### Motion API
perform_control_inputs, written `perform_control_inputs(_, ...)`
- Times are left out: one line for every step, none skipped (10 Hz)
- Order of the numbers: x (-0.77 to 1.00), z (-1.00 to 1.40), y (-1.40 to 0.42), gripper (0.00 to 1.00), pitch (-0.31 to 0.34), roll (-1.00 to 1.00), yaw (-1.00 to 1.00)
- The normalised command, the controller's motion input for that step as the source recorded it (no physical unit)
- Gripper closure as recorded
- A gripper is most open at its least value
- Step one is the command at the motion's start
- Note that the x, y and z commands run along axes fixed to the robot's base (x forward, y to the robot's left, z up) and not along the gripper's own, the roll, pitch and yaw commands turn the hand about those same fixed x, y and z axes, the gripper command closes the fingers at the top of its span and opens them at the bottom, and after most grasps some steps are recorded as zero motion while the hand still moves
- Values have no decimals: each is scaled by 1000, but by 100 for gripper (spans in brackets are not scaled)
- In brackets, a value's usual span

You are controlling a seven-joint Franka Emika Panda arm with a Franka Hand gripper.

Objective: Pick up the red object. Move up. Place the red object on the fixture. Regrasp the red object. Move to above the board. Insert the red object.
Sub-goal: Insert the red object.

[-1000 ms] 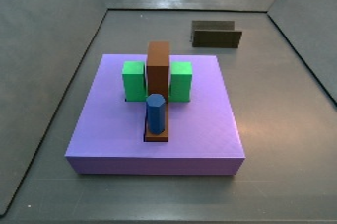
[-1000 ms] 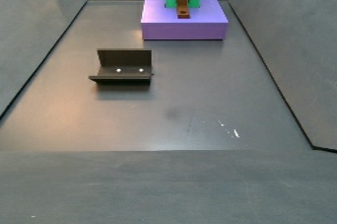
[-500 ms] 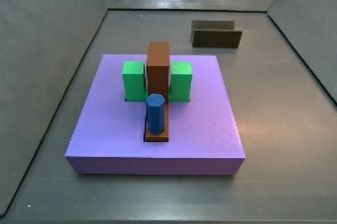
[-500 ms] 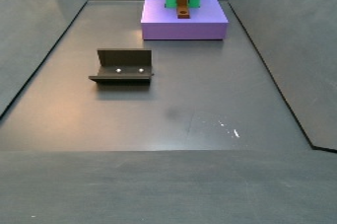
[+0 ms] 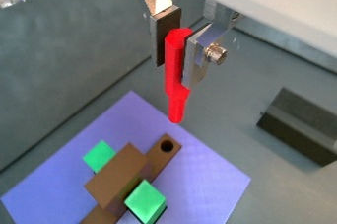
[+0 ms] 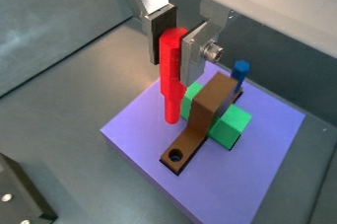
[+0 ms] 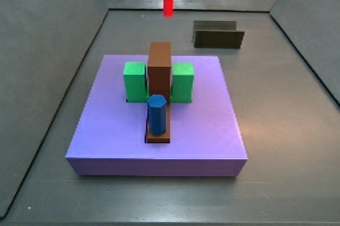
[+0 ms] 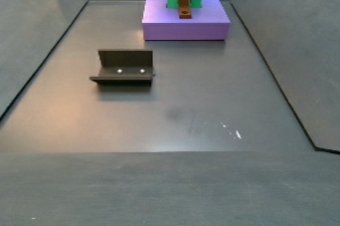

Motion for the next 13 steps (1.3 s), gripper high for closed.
perform_control_inputs(-74, -463, 109, 100, -31, 10, 0)
perform_control_inputs(-77, -489, 0, 100, -49, 33, 0)
perform_control_inputs(-194, -440, 0, 100, -9, 120, 0)
perform_control_inputs(-206, -254, 0, 100, 0, 53, 0)
perform_control_inputs(0, -303, -49, 100, -27, 0, 0)
perform_control_inputs(0, -366, -9, 100, -4, 16, 0)
perform_control_inputs(60, -414, -17, 100, 0, 64, 0)
perform_control_inputs(311, -463, -3, 100, 0, 14, 0)
perform_control_inputs(214, -474, 0, 100, 0, 63, 0)
perform_control_inputs(0, -360, 0, 100, 0, 89, 0)
perform_control_inputs(-17, -283, 0, 100, 0, 80, 0)
perform_control_inputs(-43, -286, 0, 100, 0, 86, 0)
perform_control_inputs(-126, -217, 0, 100, 0, 54, 0)
